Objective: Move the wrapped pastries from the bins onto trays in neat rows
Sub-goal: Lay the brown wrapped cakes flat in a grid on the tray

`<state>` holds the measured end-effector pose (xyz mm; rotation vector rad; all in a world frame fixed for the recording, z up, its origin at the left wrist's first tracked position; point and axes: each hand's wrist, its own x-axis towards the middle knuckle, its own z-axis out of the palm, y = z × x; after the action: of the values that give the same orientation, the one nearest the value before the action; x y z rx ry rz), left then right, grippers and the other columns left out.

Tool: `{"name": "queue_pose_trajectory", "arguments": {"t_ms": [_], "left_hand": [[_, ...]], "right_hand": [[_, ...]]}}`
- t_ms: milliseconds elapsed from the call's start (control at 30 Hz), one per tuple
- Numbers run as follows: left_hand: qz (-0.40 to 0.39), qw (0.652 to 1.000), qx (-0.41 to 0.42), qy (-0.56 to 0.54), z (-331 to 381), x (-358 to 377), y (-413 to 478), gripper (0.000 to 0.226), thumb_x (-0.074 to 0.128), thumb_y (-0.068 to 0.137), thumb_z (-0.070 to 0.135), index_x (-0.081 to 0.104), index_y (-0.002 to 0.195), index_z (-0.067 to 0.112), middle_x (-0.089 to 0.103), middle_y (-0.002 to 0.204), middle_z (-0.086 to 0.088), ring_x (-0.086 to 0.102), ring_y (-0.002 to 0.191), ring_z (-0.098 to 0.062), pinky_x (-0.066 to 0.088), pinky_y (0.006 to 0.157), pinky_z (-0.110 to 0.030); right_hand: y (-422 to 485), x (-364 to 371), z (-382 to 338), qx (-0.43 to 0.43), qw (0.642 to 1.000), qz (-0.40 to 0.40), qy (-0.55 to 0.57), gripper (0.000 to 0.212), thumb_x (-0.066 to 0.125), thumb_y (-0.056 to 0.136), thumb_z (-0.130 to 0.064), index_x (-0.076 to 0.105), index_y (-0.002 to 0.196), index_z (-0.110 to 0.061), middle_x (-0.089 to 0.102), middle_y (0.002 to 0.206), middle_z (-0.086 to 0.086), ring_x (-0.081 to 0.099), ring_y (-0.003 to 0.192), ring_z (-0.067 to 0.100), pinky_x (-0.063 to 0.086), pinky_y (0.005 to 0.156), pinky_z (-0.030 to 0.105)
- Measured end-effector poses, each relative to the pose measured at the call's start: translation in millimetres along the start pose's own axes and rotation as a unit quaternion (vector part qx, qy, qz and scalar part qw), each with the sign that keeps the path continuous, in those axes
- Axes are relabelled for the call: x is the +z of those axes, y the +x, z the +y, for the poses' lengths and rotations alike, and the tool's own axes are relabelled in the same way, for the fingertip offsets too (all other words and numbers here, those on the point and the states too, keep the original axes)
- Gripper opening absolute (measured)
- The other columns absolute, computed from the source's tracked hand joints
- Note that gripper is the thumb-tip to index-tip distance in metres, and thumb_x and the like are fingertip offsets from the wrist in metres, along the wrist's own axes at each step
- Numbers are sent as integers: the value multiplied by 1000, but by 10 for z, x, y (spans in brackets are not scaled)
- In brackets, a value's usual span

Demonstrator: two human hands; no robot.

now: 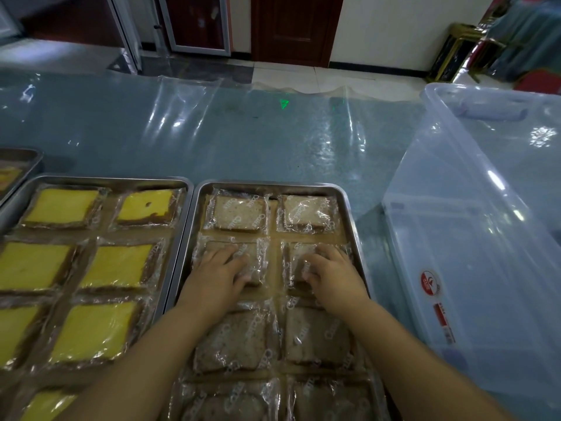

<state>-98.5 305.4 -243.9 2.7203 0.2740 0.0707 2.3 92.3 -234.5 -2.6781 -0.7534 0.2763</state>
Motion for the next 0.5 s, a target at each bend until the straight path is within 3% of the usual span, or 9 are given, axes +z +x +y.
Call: {"name": "queue_pose_trajectory", "arguments": {"t_ms": [233,367,500], "left_hand": [[17,1000,2,-23,72,-21,-336,40,58,89,36,56,127,23,48,134,1,37,127,-19,30,107,-35],[45,999,15,-27,158,-19,-672,33,65,83,37,64,115,27,56,122,6,44,115,-21,41,96,-42],[23,1000,8,5,175,43,-966,36,63,83,45,62,117,34,55,126,9,43,118,-21,40,92,-43]], "right_hand": [[-386,-68,-31,-34,997,50,37,34,61,89,-26,60,123,-23,52,131,-2,41,122,18,36,99,31],[-729,-38,-31,-60,997,58,1,30,61,87,-23,64,117,-22,59,117,-3,48,110,17,42,89,29],[-1012,49,-38,-34,999,5,-38,30,56,88,-36,59,117,-28,53,124,-6,44,115,18,42,91,31]]}}
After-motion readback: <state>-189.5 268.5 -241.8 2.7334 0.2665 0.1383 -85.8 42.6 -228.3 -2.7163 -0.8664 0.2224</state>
